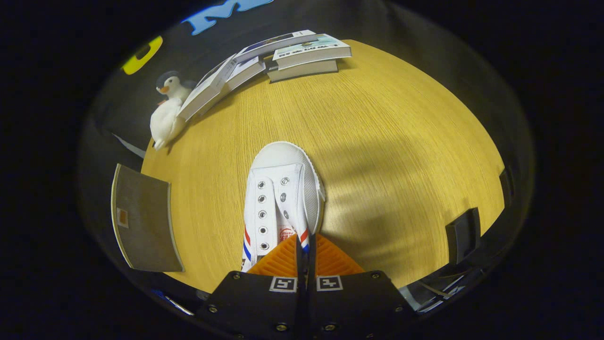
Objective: Open the storage box then place both shoes into the box .Put the left shoe in first, then the right shoe, with the right side of both shoes facing outward in a uniform manner.
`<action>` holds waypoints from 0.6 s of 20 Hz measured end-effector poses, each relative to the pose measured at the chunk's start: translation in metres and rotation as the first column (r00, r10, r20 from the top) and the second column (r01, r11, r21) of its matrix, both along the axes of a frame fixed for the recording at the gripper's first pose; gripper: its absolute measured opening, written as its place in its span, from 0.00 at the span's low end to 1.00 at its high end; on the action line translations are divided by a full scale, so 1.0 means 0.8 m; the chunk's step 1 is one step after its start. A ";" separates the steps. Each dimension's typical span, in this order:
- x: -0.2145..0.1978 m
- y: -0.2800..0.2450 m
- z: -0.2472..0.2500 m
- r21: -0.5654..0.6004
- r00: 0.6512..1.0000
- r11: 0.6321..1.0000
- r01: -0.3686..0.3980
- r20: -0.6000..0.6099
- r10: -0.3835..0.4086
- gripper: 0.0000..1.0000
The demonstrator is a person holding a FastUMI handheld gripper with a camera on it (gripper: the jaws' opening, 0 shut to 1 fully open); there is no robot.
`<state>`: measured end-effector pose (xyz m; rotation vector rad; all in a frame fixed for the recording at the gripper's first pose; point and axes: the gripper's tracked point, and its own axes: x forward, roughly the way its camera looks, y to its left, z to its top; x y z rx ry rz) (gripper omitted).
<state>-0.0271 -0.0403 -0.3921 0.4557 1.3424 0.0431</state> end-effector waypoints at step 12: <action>0.010 0.083 0.109 0.181 0.994 0.983 0.019 0.099 -0.037 0.00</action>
